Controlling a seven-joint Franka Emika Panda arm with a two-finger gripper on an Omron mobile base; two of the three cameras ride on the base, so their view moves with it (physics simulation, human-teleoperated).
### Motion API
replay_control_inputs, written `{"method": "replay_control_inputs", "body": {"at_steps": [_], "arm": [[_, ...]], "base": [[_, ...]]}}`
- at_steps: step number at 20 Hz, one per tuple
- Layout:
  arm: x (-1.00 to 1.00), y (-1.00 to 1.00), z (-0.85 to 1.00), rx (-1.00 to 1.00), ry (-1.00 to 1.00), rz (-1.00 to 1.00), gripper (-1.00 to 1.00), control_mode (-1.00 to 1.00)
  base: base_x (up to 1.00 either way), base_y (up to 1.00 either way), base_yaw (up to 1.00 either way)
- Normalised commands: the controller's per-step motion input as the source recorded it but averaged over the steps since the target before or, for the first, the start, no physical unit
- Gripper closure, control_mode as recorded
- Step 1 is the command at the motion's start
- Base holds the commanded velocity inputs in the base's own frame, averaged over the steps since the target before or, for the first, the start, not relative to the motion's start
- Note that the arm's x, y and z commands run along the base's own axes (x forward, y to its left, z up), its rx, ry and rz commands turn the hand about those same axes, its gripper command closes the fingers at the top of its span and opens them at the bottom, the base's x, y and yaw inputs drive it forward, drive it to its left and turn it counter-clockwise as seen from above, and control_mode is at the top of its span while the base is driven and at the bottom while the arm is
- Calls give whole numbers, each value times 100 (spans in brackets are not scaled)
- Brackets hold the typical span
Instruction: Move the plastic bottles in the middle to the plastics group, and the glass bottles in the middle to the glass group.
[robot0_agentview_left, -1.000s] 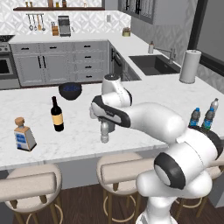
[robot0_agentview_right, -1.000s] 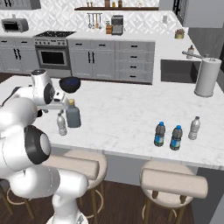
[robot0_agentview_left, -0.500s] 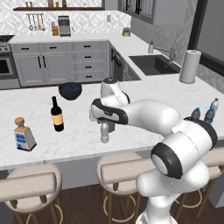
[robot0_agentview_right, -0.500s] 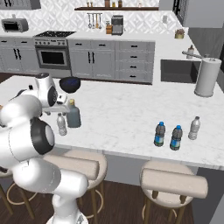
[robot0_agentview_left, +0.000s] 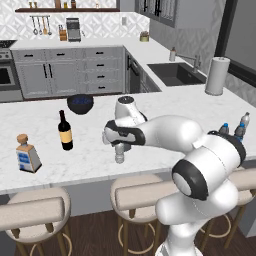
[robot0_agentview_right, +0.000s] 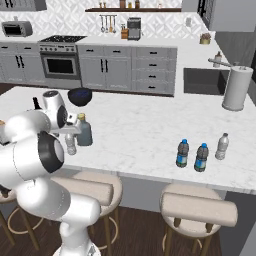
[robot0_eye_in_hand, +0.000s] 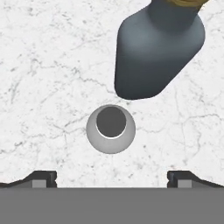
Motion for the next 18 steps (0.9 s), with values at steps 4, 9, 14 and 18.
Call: {"method": "replay_control_inputs", "body": {"at_steps": [4, 9, 14, 18], "arm": [[14, 0, -3, 1, 0, 0, -100, -100], [17, 0, 0, 0, 0, 0, -100, -100], [0, 0, -14, 0, 0, 0, -100, -100], [0, 0, -19, 0, 0, 0, -100, -100]], "base": [[0, 0, 0], [0, 0, 0], [0, 0, 0], [0, 0, 0]]}}
